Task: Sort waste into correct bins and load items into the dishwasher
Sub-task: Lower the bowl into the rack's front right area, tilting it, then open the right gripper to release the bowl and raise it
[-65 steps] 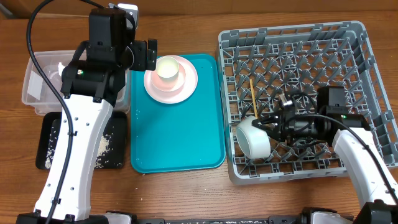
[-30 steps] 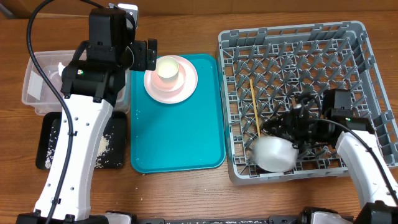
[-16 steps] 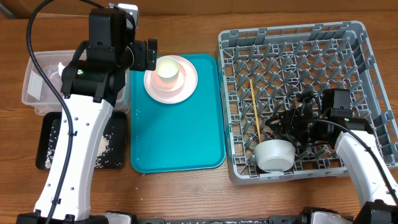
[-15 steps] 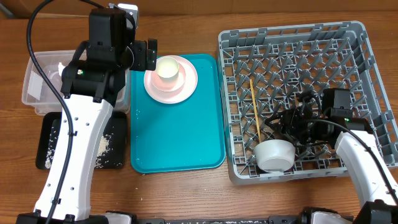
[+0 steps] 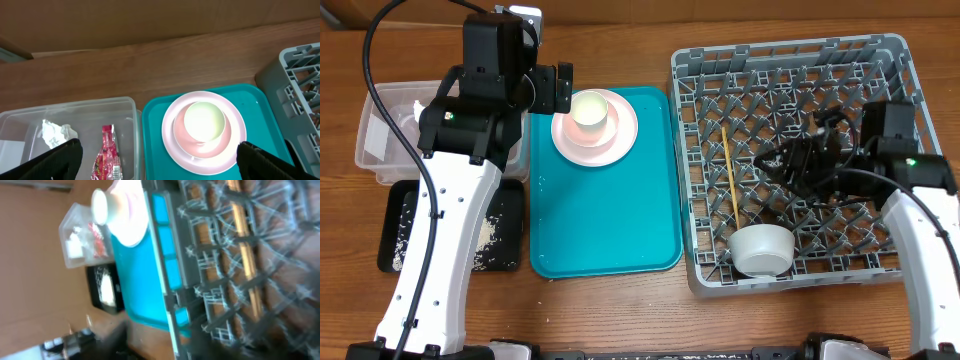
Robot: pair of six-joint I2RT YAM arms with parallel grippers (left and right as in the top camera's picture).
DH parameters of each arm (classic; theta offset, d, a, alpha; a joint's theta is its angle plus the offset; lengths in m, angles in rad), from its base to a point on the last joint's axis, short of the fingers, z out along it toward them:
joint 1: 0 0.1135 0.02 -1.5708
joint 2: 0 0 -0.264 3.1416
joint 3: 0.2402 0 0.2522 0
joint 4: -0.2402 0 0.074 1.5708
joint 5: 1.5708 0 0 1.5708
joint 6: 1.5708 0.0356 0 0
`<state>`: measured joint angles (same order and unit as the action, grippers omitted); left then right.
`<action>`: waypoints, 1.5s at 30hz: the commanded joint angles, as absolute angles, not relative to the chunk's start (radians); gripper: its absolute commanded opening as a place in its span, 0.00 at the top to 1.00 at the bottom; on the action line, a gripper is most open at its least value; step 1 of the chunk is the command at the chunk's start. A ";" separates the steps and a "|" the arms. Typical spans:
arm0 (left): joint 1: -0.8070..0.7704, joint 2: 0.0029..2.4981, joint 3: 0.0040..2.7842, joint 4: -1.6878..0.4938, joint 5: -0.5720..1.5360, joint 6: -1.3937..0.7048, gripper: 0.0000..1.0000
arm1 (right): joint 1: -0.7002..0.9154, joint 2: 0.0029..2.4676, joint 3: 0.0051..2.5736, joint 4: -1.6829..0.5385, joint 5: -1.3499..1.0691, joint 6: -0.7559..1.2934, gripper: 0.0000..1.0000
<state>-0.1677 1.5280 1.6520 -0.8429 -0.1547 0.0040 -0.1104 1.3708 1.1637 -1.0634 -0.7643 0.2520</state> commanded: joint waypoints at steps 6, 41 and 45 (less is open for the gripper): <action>-0.164 1.525 1.665 -0.842 -0.164 0.023 0.00 | -0.107 1.363 1.209 -1.378 -0.670 0.070 0.96; -0.164 1.525 1.665 -0.841 -0.164 0.023 0.00 | -0.106 1.361 1.033 -1.528 -0.553 0.055 0.96; -0.164 1.525 1.665 -0.842 -0.164 0.023 0.00 | -0.106 1.361 1.033 -1.481 -0.468 0.140 0.96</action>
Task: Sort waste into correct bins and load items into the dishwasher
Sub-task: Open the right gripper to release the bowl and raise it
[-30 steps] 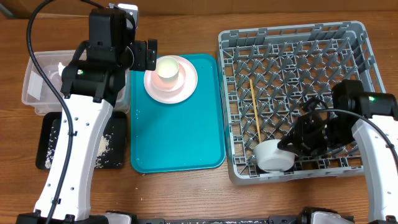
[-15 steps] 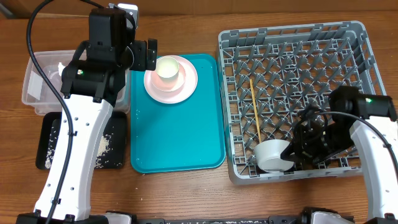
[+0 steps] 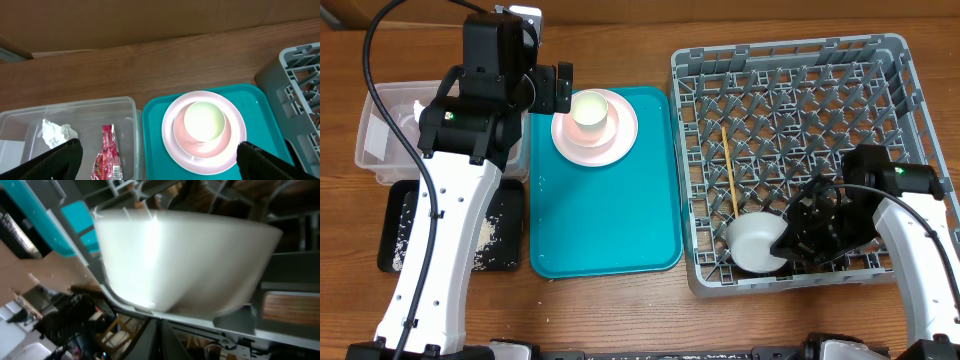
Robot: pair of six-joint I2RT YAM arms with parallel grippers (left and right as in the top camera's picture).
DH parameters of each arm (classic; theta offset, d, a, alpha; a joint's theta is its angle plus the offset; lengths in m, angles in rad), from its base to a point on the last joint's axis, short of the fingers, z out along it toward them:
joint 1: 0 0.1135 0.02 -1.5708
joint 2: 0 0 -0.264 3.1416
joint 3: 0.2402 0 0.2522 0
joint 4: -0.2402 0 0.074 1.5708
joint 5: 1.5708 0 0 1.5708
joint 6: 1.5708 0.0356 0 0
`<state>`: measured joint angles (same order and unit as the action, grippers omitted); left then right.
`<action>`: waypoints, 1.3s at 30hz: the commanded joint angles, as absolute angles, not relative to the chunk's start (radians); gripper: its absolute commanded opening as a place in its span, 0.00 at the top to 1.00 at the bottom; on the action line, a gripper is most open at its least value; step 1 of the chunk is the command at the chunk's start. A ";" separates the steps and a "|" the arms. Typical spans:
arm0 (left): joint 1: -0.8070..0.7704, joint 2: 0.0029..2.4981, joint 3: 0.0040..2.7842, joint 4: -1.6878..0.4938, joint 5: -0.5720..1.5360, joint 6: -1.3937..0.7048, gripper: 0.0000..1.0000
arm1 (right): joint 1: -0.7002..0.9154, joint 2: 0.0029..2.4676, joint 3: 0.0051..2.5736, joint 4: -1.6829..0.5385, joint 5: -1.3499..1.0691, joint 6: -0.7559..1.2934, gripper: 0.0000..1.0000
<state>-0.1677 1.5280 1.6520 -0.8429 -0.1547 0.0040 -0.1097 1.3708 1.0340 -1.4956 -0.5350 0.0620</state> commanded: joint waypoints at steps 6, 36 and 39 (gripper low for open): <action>-0.164 1.525 1.665 -0.842 -0.164 0.023 0.00 | -0.106 1.361 1.033 -1.431 -0.472 0.162 0.96; -0.164 1.525 1.665 -0.842 -0.164 0.023 0.00 | -0.106 1.361 1.033 -0.908 -0.622 0.187 0.00; -0.164 1.525 1.665 -0.841 -0.164 0.023 0.00 | -0.106 1.361 1.033 -0.898 -0.614 0.187 0.00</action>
